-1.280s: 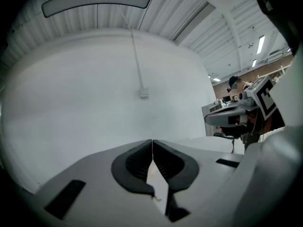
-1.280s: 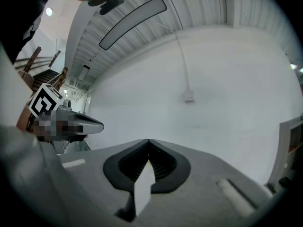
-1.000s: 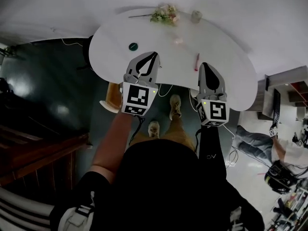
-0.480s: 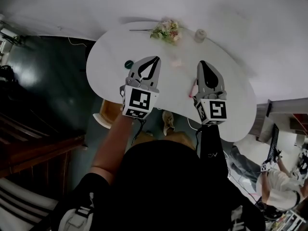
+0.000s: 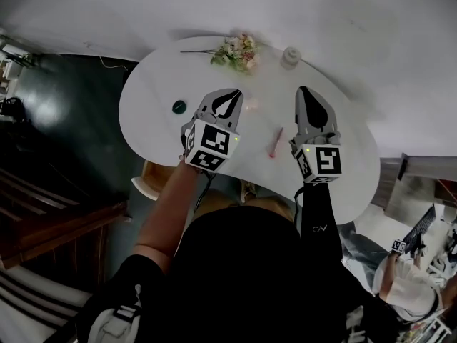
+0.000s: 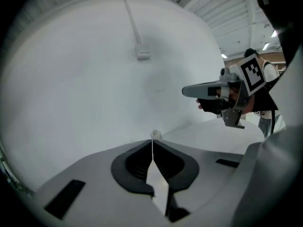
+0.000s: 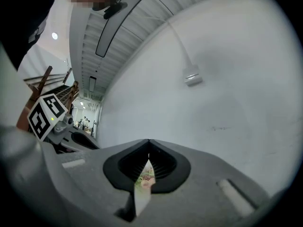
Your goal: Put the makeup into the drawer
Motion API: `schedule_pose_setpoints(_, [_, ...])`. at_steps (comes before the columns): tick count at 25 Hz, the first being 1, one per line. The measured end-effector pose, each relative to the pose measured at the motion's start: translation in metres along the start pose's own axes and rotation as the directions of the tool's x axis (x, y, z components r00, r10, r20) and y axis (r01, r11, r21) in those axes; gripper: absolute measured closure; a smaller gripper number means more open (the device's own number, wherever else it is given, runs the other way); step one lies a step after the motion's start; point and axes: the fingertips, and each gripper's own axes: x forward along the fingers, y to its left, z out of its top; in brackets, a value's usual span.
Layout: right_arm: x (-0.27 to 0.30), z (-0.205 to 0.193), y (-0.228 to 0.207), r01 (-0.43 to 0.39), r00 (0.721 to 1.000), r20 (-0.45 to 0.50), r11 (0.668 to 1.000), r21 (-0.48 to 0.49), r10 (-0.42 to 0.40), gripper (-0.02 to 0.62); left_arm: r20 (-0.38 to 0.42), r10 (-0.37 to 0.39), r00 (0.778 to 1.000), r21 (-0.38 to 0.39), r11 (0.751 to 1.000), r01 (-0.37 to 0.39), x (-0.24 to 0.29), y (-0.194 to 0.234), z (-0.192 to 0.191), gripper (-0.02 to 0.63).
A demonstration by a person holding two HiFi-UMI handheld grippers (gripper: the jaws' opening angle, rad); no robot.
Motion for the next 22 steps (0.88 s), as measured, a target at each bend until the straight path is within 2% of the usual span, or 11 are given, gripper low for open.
schedule_pose_setpoints(3, [-0.004, -0.016, -0.015, 0.008, 0.999, -0.054, 1.000, -0.007, -0.009, 0.591, -0.079, -0.084, 0.993, 0.057, 0.994, 0.089, 0.026, -0.013, -0.019, 0.594])
schedule_pose_setpoints(6, [-0.006, -0.023, -0.026, 0.011, 0.997, -0.071, 1.000, -0.009, -0.012, 0.591, -0.154, -0.167, 0.974, 0.149, 0.971, 0.190, 0.047, -0.027, -0.040, 0.589])
schedule_pose_setpoints(8, [-0.008, -0.028, -0.034, 0.021, 0.997, -0.074, 1.000, -0.005, -0.021, 0.591, -0.206, -0.232, 0.951, 0.162, 0.950, 0.267, 0.062, -0.039, -0.057, 0.477])
schedule_pose_setpoints(10, [-0.010, -0.034, -0.040, 0.026, 0.997, -0.079, 1.000, -0.003, -0.026, 0.591, -0.262, -0.278, 0.924, 0.180, 0.927, 0.329, 0.075, -0.050, -0.076, 0.477])
schedule_pose_setpoints(13, [-0.011, -0.037, -0.047, 0.033, 0.996, -0.087, 0.999, -0.001, -0.033, 0.591, -0.348, -0.304, 0.887, 0.205, 0.898, 0.389, 0.092, -0.059, -0.105, 0.477])
schedule_pose_setpoints(19, [-0.018, -0.044, -0.050, 0.035, 0.994, -0.108, 0.999, 0.013, -0.034, 0.591, -0.492, -0.308, 0.815, 0.228, 0.857, 0.461, 0.116, -0.063, -0.148, 0.469])
schedule_pose_setpoints(22, [-0.022, -0.049, -0.053, 0.050, 0.991, -0.128, 0.998, 0.032, -0.046, 0.591, -0.547, -0.301, 0.781, 0.218, 0.849, 0.481, 0.128, -0.062, -0.165, 0.443])
